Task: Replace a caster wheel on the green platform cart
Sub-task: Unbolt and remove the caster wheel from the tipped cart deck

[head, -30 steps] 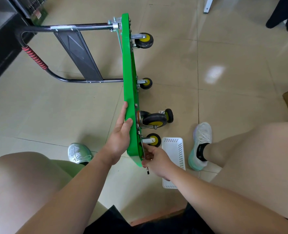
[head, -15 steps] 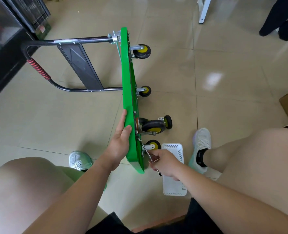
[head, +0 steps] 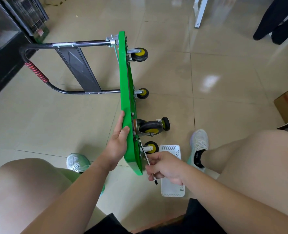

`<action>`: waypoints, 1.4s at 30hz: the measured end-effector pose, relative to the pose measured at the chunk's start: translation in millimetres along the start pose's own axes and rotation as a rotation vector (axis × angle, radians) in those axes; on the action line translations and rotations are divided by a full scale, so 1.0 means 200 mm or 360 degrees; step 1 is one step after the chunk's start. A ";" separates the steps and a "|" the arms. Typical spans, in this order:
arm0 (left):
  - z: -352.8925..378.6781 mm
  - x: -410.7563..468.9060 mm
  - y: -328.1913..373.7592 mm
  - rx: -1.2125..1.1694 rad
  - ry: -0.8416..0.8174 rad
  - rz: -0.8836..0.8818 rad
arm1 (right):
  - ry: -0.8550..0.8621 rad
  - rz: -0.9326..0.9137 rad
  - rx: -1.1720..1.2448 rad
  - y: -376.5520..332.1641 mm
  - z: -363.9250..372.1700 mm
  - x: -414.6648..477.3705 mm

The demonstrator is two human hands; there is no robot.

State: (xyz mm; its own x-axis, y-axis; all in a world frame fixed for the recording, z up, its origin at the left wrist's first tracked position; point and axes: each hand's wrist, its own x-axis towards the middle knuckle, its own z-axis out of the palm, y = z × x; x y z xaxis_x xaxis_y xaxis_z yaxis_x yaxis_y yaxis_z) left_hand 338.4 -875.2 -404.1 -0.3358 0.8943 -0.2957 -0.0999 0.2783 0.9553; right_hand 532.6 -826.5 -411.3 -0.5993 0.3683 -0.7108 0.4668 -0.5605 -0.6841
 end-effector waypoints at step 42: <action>-0.01 0.00 -0.02 -0.0034 -0.0056 0.0010 | 0.0298 -0.0108 -0.0167 0.17 0.07 0.29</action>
State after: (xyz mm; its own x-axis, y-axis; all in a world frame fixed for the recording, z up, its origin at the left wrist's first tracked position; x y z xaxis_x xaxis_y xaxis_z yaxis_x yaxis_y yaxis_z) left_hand 336.6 -876.1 -407.3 -0.3035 0.9078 -0.2894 -0.1183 0.2655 0.9568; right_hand 504.7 -834.6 -472.5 -0.5051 0.5391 -0.6740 0.5005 -0.4532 -0.7376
